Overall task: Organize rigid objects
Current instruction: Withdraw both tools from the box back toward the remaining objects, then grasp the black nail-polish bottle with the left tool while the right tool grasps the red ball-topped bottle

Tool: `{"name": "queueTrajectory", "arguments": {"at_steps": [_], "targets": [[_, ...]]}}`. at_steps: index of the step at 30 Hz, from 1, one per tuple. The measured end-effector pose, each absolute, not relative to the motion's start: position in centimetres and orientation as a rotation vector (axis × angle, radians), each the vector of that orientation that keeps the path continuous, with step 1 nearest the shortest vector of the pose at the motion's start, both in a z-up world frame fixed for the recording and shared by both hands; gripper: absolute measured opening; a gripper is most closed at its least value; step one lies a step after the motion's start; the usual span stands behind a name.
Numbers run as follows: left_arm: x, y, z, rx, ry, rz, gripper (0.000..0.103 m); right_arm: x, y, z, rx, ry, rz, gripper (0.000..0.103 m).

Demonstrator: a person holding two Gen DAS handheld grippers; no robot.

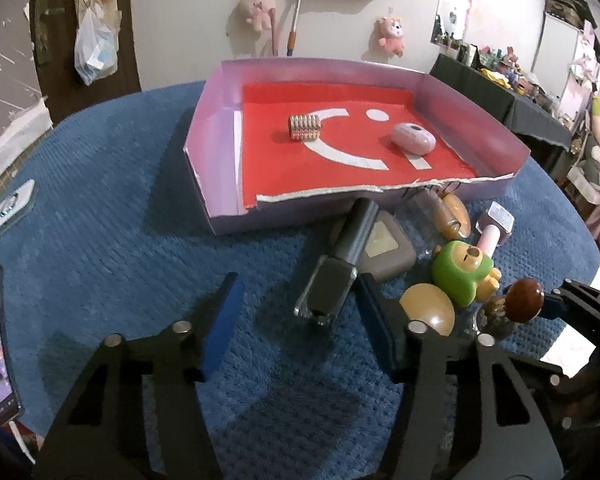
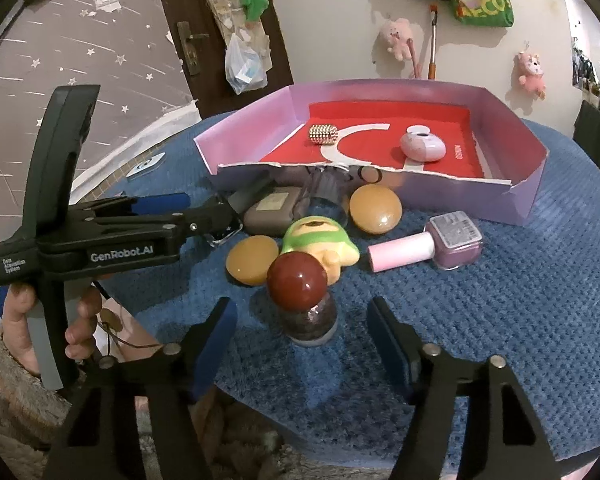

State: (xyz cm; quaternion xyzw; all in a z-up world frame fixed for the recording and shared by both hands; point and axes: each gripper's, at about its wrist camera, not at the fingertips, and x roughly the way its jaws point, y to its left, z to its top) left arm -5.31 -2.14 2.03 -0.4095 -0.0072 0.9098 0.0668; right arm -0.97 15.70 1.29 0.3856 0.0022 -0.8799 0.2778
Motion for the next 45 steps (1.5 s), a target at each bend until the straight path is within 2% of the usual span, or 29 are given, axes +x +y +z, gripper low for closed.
{"name": "queueTrajectory", "arguments": {"at_steps": [7,10,15,17,22,35,45], "targets": [[-5.6,-2.4,1.6,-1.239,-0.069,2.695,0.048,-1.4,15.2,0.9,1.055,-0.004,-2.340,0.058],[-5.8,-2.2,1.2,-1.246,-0.073,2.665,0.042,-1.6,15.0,0.8,1.056,-0.003,-2.336,0.054],[-5.9,-1.9,1.0,-1.245,-0.046,2.663,0.039,-1.9,14.8,0.8,1.058,-0.001,-2.336,0.050],[-5.8,-1.8,1.0,-1.239,-0.058,2.644,0.029,-1.8,14.8,0.8,1.058,0.000,-2.336,0.048],[-5.6,-1.3,1.1,-1.231,-0.019,2.658,0.028,-2.2,14.9,0.8,1.060,0.010,-2.353,0.036],[-5.0,-1.3,1.4,-1.215,-0.032,2.671,0.023,-1.9,15.0,1.0,1.032,0.034,-2.357,0.034],[-4.0,-1.2,2.6,-1.145,-0.033,2.691,0.020,-1.7,15.9,2.1,1.002,-0.041,-2.326,0.034]]}}
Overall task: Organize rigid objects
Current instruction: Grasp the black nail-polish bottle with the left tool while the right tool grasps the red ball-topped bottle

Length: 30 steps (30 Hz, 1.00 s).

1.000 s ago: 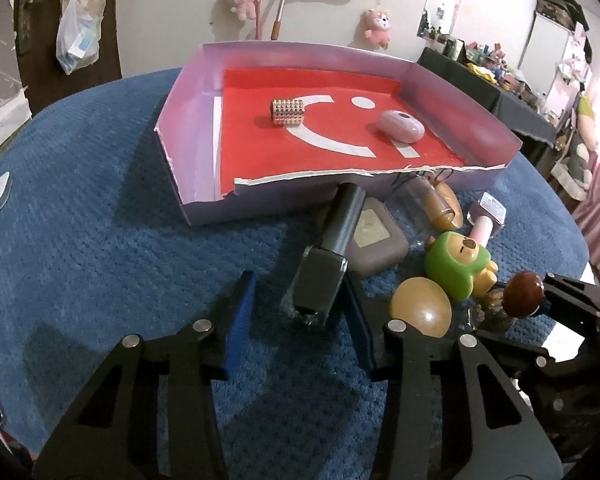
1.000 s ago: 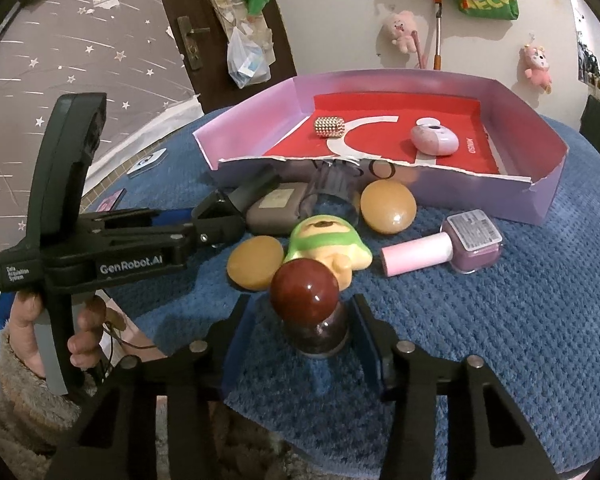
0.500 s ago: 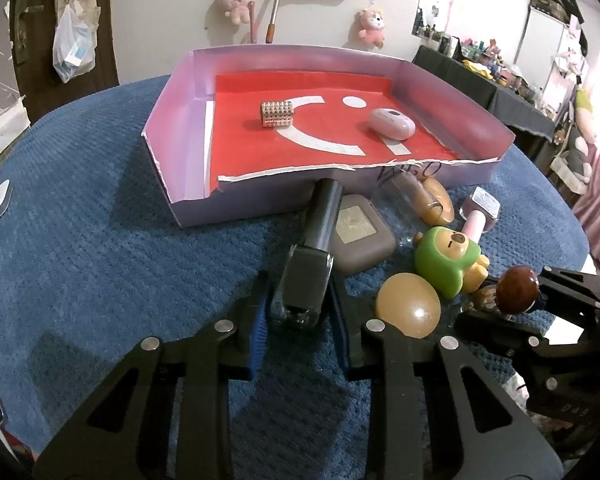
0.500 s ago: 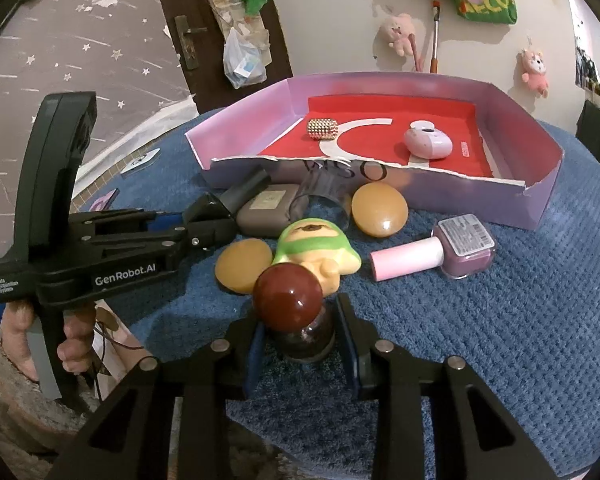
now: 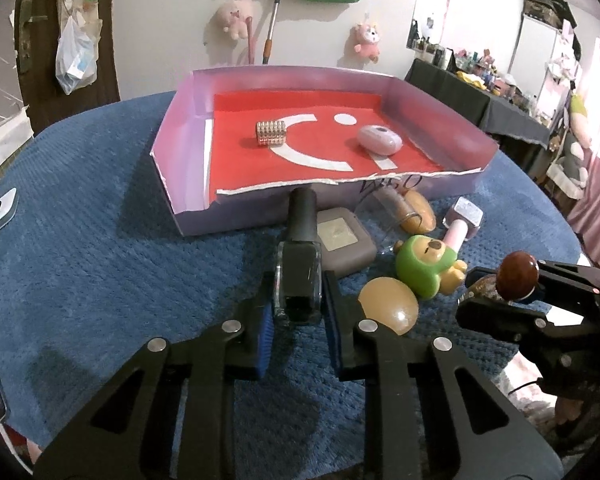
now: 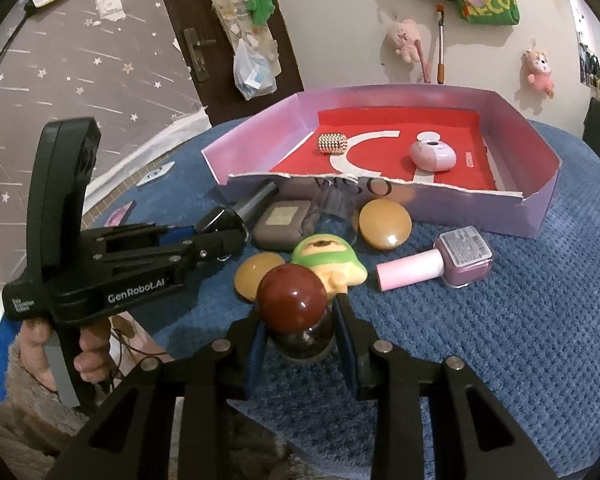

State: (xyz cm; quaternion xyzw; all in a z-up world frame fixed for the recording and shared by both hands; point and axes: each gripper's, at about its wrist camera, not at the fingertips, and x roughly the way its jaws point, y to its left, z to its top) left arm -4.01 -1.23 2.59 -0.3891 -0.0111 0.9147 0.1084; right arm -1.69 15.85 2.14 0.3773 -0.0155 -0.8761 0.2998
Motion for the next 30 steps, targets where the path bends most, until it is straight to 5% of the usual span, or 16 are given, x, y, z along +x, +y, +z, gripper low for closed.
{"name": "queueTrajectory", "arguments": {"at_steps": [30], "targets": [[-2.6,-1.4,5.6,-1.014,-0.077,2.713,0.020,-2.7,16.3,5.7,0.902,-0.049,-2.332,0.034]]}}
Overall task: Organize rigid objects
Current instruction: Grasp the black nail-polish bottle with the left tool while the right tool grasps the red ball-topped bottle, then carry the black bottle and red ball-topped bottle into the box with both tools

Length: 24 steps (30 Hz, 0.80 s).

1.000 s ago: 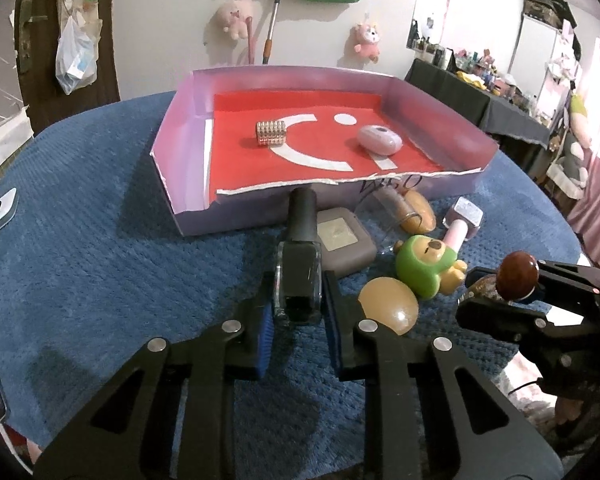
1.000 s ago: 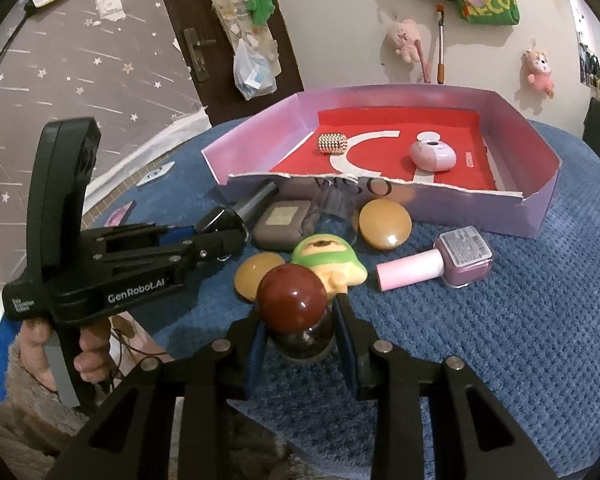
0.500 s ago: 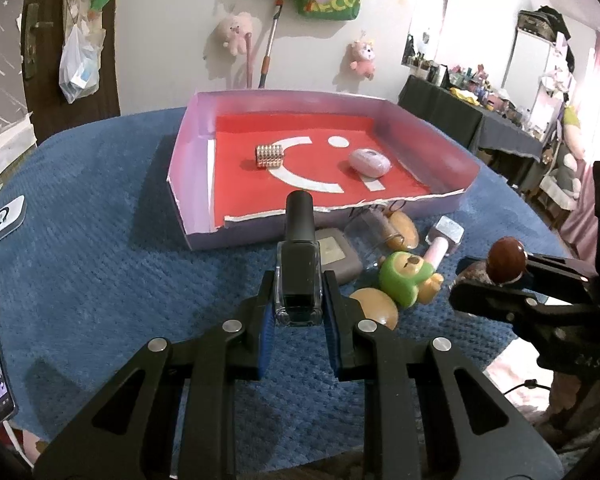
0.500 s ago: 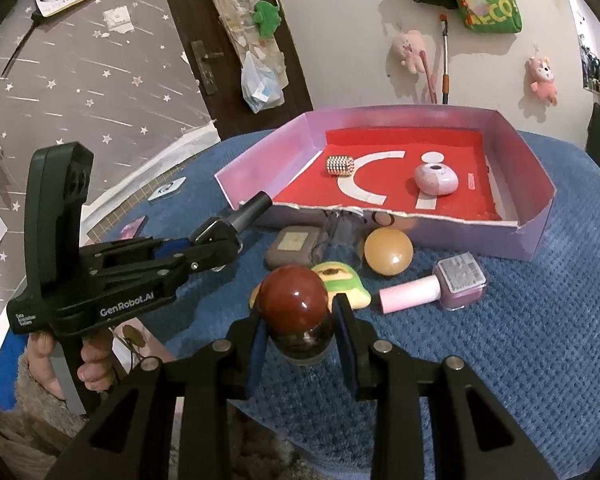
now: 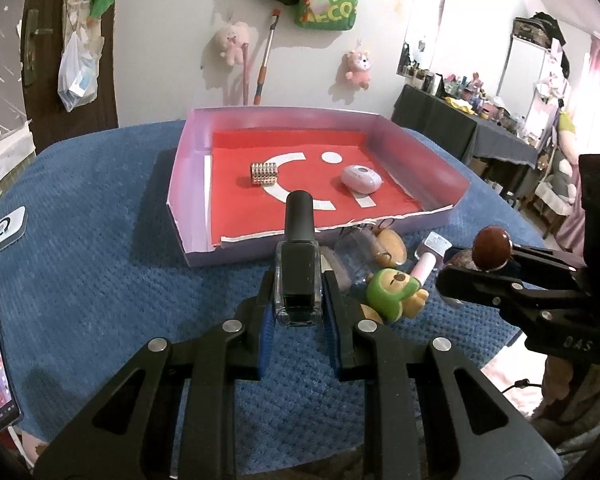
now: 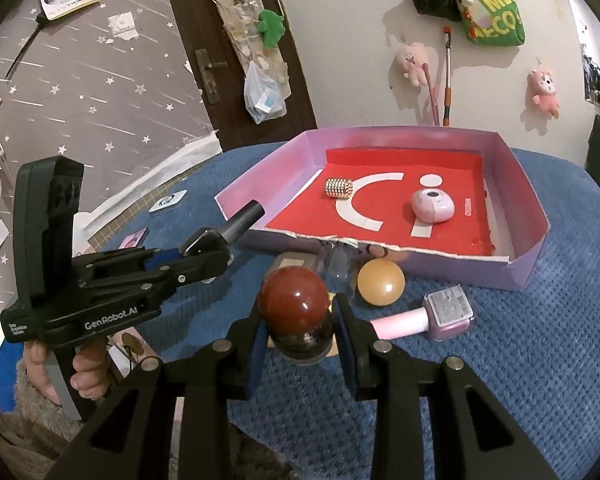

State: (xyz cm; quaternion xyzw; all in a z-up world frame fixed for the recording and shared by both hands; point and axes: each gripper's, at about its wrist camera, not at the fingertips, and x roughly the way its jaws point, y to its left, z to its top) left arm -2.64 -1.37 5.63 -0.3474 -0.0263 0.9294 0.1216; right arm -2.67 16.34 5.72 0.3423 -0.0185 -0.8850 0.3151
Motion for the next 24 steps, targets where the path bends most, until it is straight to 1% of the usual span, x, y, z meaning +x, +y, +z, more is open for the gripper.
{"name": "queueTrajectory", "arguments": {"at_steps": [24], "targets": [[-6.0,0.0,7.8,-0.936,-0.057,2.694,0.020,-6.2,16.7,7.8,0.871,-0.036,-2.337,0.033]]}}
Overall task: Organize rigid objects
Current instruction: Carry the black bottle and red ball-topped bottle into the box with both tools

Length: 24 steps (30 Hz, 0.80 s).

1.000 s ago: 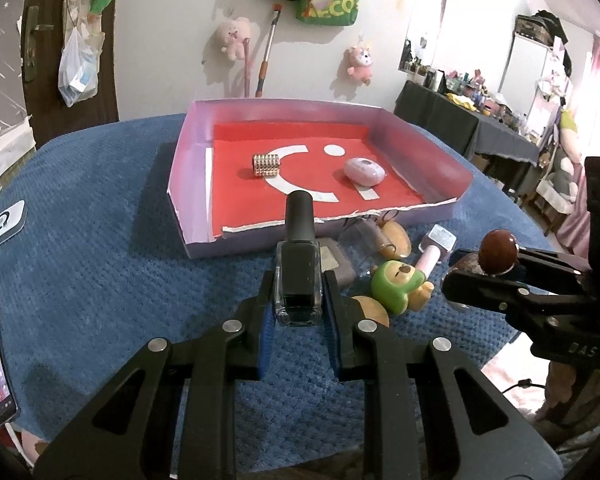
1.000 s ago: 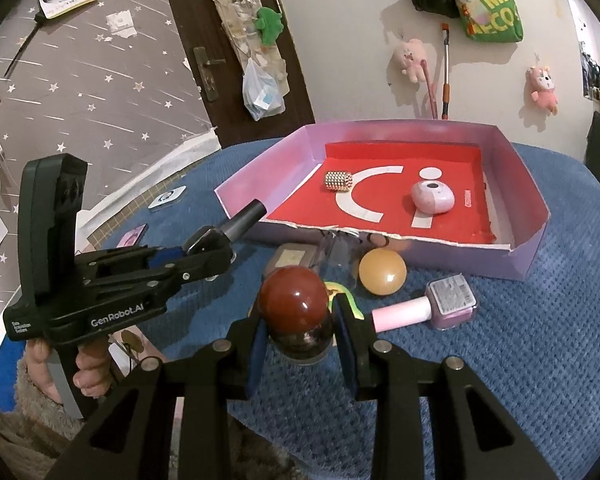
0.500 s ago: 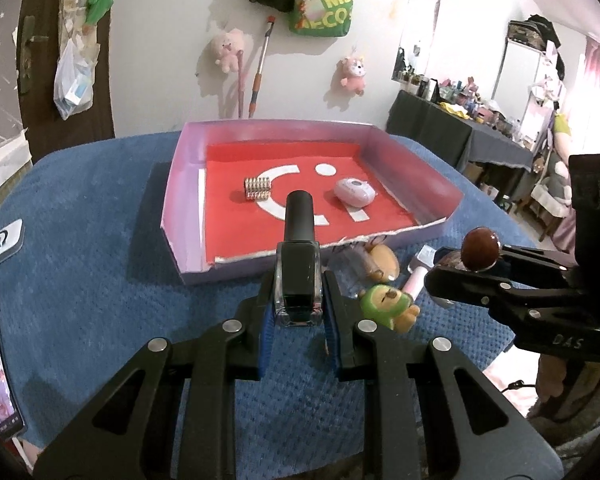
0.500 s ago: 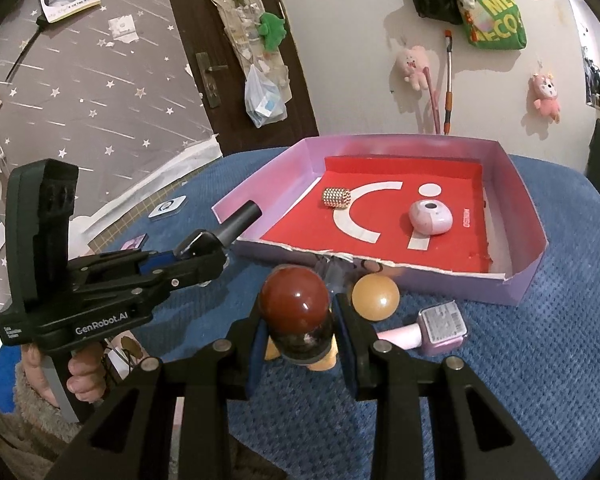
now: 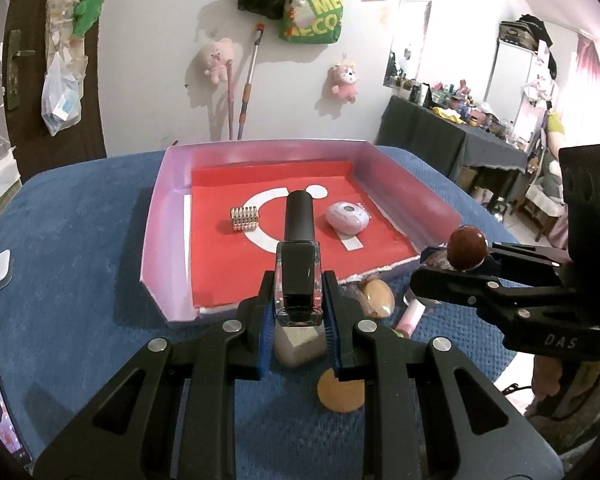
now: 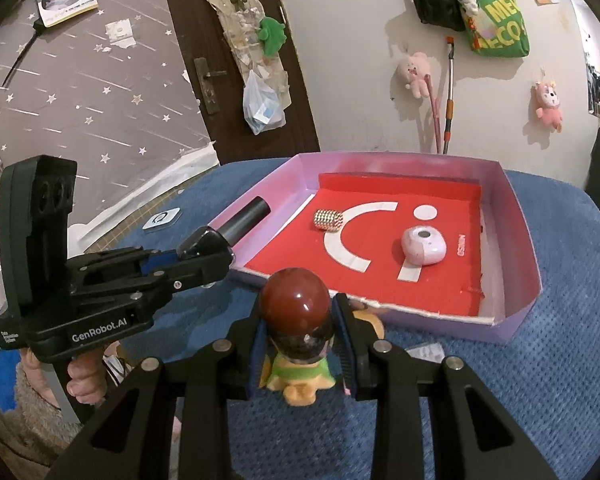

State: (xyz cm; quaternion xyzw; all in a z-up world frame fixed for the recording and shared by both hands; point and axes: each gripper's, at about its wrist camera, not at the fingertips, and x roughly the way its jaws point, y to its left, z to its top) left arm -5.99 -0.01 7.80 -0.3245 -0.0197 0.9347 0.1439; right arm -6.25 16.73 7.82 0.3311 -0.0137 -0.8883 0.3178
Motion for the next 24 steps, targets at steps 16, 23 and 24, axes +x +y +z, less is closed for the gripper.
{"name": "queueTrajectory", "arguments": {"at_steps": [16,23,24], "targets": [[-11.5,0.6,6.6,-1.047,-0.002,2.667,0.020,-13.1,17.2,6.8,0.989,-0.070,-2.348,0.033],[-13.9,0.5,4.7,-1.162,-0.012,2.622,0.020,-16.2,17.2,4.9,1.087,-0.067,-2.365,0.033],[-14.4,0.4,4.4,-1.182,-0.019,2.613,0.020,-16.6,17.3,4.6,1.099,-0.069,-2.364,0.033]]}}
